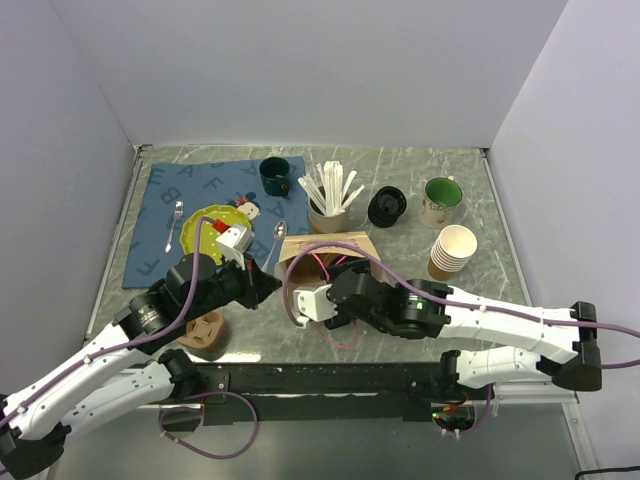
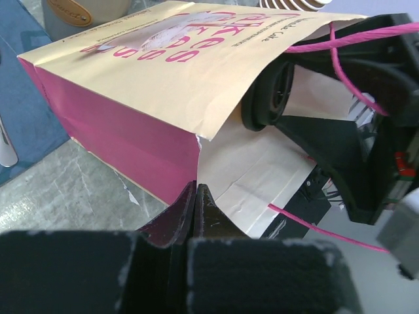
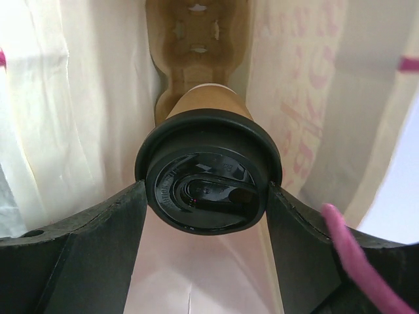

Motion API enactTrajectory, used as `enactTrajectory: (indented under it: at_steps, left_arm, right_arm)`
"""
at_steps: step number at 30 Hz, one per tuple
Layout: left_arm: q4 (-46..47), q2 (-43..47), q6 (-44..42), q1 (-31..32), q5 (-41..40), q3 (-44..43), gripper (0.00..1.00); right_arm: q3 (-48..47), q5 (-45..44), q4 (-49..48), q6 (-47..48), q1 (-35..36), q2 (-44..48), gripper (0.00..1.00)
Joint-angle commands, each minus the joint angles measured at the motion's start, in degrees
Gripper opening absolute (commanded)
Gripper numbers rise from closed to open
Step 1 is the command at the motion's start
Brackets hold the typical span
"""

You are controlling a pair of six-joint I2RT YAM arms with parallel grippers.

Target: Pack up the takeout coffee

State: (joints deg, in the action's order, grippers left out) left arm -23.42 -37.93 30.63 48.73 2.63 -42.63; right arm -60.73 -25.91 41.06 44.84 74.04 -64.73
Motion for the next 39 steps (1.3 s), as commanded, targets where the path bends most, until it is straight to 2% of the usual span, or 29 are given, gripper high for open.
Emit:
enactTrajectory:
  at_steps: [1, 19, 39]
  left_arm:
    - [3.1, 1.1, -1.1, 0.1, 1.9, 0.5, 0.01]
    - [3.9, 2.4, -0.6, 0.1, 2.4, 2.1, 0.01]
    - [4.2, 1.7, -0.4, 0.1, 2.3, 1.1, 0.01]
  right_arm:
    - [0.1, 0.6, -3.6, 4.1, -0.7, -1.7, 0.55]
    - [-0.4, -0.7, -6.2, 2.7, -3.5, -8.0, 0.54]
    - [4.8, -0.6, -11.3, 1.0, -7.9, -6.8, 0.53]
